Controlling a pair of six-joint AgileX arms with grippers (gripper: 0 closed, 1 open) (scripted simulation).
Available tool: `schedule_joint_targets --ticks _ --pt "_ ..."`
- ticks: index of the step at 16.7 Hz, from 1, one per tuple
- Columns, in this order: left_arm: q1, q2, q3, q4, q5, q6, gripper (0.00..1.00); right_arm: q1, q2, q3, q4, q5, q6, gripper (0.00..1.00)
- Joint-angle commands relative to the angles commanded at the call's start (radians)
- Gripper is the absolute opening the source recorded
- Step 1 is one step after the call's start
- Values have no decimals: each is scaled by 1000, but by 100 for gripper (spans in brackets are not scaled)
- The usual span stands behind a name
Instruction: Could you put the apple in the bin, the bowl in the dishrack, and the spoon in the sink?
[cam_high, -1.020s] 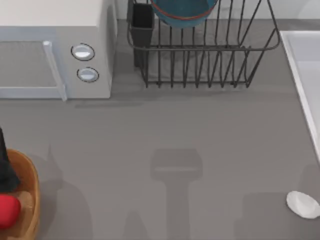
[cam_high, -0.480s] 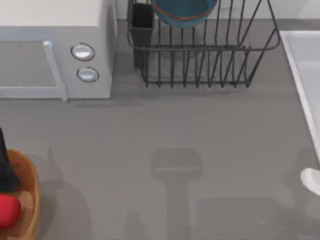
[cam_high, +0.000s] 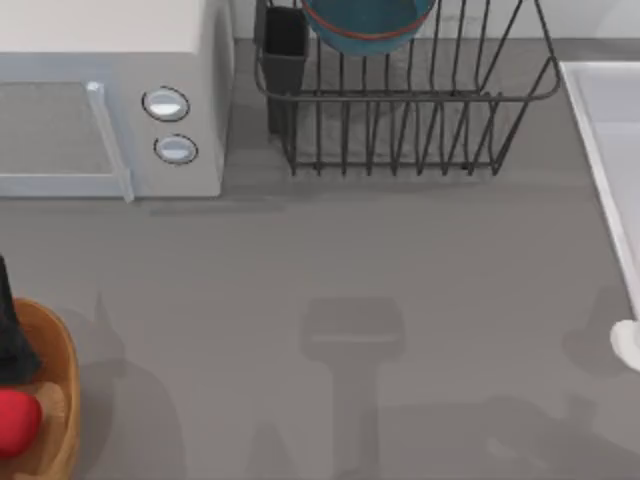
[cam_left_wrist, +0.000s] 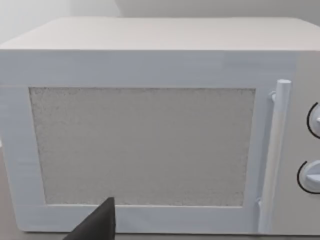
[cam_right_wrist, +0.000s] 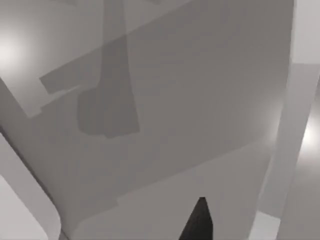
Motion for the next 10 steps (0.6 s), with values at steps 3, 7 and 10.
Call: schedule_joint_targets --ticks 3,7,10 --pt "0 0 0 0 0 0 100 -5 55 62 -23 0 -10 0" --pt "0 0 0 0 0 0 100 -19 255 293 -104 -1 -39 0" --pt "0 0 0 0 0 0 100 -33 466 570 -191 0 -66 0"
